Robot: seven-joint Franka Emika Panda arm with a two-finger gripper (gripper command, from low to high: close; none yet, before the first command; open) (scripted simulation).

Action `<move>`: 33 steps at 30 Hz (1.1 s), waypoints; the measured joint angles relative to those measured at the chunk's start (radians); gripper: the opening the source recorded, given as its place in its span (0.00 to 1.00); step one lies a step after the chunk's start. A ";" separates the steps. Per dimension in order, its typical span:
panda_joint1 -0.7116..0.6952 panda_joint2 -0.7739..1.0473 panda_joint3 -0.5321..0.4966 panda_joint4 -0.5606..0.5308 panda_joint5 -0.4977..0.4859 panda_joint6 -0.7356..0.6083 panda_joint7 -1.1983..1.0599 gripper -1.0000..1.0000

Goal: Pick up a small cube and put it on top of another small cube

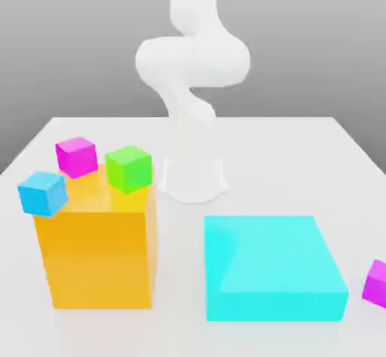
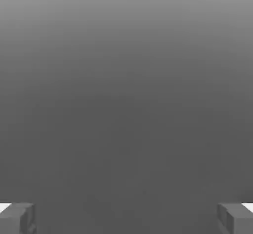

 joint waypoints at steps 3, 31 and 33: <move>0.023 0.114 0.050 -0.009 -0.020 0.038 -0.008 0.50; 0.371 1.128 0.274 -0.053 -0.315 0.415 0.030 0.50; 0.403 1.185 0.235 -0.040 -0.351 0.458 0.056 0.00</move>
